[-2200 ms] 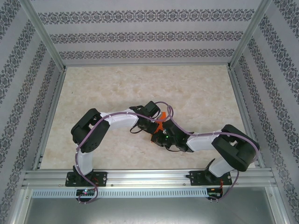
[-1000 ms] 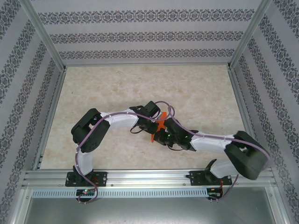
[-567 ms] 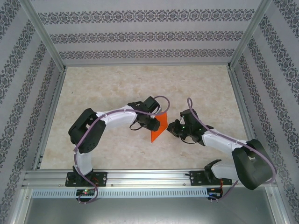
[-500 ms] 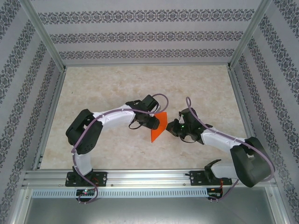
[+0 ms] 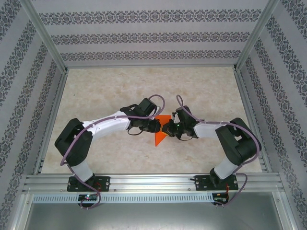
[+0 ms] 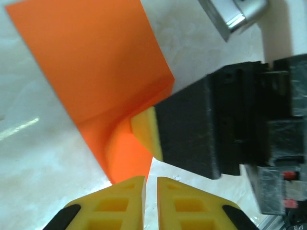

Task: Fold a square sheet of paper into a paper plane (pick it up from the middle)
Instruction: Third fold the triangle at the center of the table.

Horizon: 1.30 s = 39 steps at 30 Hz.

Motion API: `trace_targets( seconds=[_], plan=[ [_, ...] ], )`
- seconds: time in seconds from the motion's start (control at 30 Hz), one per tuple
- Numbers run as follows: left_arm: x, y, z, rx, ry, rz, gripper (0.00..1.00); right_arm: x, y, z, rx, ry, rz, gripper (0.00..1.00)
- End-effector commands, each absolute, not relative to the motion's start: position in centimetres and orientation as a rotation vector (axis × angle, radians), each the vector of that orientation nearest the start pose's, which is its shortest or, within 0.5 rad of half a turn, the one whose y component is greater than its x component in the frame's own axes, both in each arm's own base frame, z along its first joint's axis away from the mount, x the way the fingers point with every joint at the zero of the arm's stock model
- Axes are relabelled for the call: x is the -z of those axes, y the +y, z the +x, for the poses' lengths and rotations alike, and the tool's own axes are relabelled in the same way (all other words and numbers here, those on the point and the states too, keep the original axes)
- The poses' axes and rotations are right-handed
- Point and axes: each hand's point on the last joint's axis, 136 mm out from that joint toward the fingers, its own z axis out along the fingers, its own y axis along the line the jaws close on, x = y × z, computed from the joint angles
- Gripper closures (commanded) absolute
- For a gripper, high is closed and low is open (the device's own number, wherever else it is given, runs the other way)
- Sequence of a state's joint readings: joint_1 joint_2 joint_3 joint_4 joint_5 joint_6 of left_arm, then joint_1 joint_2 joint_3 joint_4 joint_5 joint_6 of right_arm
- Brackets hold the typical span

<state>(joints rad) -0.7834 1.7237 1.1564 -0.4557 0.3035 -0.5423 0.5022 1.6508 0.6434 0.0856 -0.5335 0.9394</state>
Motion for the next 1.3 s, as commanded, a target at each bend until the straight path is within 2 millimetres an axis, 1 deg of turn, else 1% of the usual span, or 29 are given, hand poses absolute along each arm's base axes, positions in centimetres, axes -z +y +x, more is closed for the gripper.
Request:
trace_targets(
  seconds=[0.0, 0.07, 0.13, 0.4, 0.53, 0.63, 0.7, 0.8, 0.87, 0.93, 1.0, 1.13, 1.2, 1.27],
  plan=[
    [-8.5, -36.0, 25.9, 0.942, 2.744, 0.436, 0.87, -1.7, 25.3, 27.6, -1.172, 2.742, 0.31, 0.94],
    [-7.5, -36.2, 25.6, 0.934, 2.777, 0.426, 0.88, -0.7, 24.9, 27.3, -1.139, 2.772, 0.335, 0.94],
    [-6.5, -36.3, 25.3, 0.94, 2.802, 0.413, 0.89, -0.1, 24.8, 27.0, -1.124, 2.787, 0.341, 0.95],
    [-2.9, -36.2, 24.5, 0.903, 2.888, 0.386, 0.9, 0.4, 24.3, 26.5, -1.105, 2.796, 0.35, 0.95],
    [-2.0, -36.4, 23.5, 0.946, 2.917, 0.385, 0.96, 0.6, 24.1, 26.6, -1.1, 2.8, 0.362, 0.95],
    [-2.5, -36.0, 23.3, 0.961, 2.897, 0.372, 1.0, 0.7, 24.1, 26.6, -1.098, 2.802, 0.365, 0.95],
    [-2.9, -35.5, 23.5, 0.947, 2.87, 0.329, 1.0, 0.8, 24.1, 26.6, -1.097, 2.804, 0.368, 0.95],
    [-3.7, -35.4, 23.5, 0.998, 2.822, 0.278, 1.0, 0.9, 24.1, 26.6, -1.099, 2.802, 0.375, 0.95],
    [-4.0, -35.8, 23.3, 1.064, 2.798, 0.271, 1.0, 0.8, 24.1, 26.6, -1.102, 2.799, 0.378, 0.95],
    [-3.7, -36.0, 23.1, 1.094, 2.803, 0.256, 1.0, 0.9, 24.0, 26.6, -1.099, 2.799, 0.382, 0.95],
    [-3.9, -36.5, 23.1, 1.138, 2.782, 0.268, 1.0, 0.9, 24.0, 26.5, -1.099, 2.8, 0.382, 0.95],
    [-5.3, -37.3, 23.7, 1.175, 2.733, 0.292, 1.0, 1.1, 23.9, 26.4, -1.093, 2.805, 0.382, 0.96],
    [-5.4, -37.3, 24.0, 1.149, 2.743, 0.292, 1.0, 1.1, 23.8, 26.4, -1.091, 2.804, 0.388, 0.96],
    [-4.7, -36.8, 24.0, 1.09, 2.778, 0.287, 1.0, 1.1, 23.9, 26.4, -1.094, 2.805, 0.386, 0.96]
  ],
)
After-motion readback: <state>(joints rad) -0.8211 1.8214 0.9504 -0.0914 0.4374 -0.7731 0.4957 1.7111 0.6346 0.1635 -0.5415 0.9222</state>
